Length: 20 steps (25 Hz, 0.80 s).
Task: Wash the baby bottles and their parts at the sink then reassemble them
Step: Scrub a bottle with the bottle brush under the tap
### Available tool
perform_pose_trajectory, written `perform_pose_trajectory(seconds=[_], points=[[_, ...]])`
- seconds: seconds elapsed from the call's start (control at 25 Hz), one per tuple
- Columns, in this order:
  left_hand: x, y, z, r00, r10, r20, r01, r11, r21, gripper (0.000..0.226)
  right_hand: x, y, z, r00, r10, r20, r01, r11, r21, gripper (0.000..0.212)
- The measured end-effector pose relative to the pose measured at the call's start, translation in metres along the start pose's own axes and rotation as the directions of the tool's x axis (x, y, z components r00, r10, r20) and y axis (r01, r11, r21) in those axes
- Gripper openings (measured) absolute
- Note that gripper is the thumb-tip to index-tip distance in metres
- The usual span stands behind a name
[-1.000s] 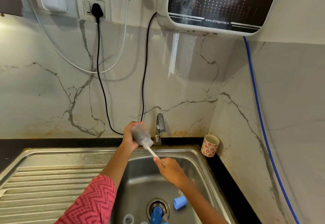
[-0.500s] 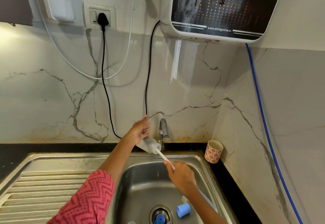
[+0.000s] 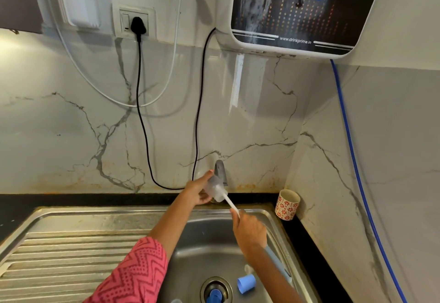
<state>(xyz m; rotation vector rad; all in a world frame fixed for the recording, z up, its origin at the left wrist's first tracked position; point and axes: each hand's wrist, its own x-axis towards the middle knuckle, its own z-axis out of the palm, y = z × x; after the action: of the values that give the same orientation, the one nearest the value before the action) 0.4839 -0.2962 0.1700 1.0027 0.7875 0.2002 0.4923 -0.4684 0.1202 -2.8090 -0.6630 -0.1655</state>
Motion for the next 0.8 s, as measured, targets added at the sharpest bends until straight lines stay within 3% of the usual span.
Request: perform_pose_trajectory(seconds=[0.08,0.12,0.2,0.32,0.44,0.56,0.64,0.72,0.76,0.8], points=[[0.002,0.007,0.001,0.984,0.158,0.088,-0.162,0.986,0.036,0.067,0.001,0.005,0.001,0.990,0.027,0.138,-0.069,0.949,0.306,0.050],[0.001,0.012,0.002,0.973,0.198,0.120,-0.197,0.980,-0.017,0.062,-0.002,0.004,-0.001,0.966,0.008,0.258,-0.150,0.832,0.534,0.048],[-0.003,0.019,0.002,0.959,0.229,0.165,-0.192,0.958,-0.212,0.050,-0.008,0.001,-0.009,0.915,-0.069,0.398,-0.273,0.622,0.734,0.043],[-0.003,0.013,0.003,0.942,0.189,0.277,-0.065,0.914,-0.401,0.047,0.002,0.005,-0.011,0.967,-0.116,0.225,-0.079,0.707,0.703,0.042],[-0.009,0.006,0.016,0.932,0.058,0.358,0.022,0.976,-0.217,0.053,0.011,0.005,-0.014,0.991,-0.066,0.119,-0.003,0.860,0.510,0.047],[-0.015,0.018,0.029,0.986,0.010,0.167,0.009,0.994,-0.111,0.067,0.005,0.003,-0.022,0.998,-0.048,0.045,0.043,0.993,0.109,0.049],[-0.008,0.021,0.030,0.993,0.088,0.084,-0.075,0.987,-0.145,0.072,0.002,0.006,-0.023,0.997,-0.067,-0.038,0.067,0.998,0.002,0.050],[0.000,0.016,0.027,0.981,0.171,0.087,-0.145,0.957,-0.250,0.070,0.005,0.003,-0.023,0.999,-0.020,0.041,0.011,0.981,0.195,0.051],[0.003,0.013,0.023,0.975,0.208,0.083,-0.174,0.937,-0.304,0.066,0.004,0.000,-0.024,0.987,-0.021,0.158,-0.050,0.901,0.431,0.049],[0.006,0.012,0.018,0.968,0.242,0.064,-0.205,0.915,-0.348,0.062,0.001,-0.005,-0.024,0.950,-0.041,0.310,-0.176,0.748,0.640,0.046]])
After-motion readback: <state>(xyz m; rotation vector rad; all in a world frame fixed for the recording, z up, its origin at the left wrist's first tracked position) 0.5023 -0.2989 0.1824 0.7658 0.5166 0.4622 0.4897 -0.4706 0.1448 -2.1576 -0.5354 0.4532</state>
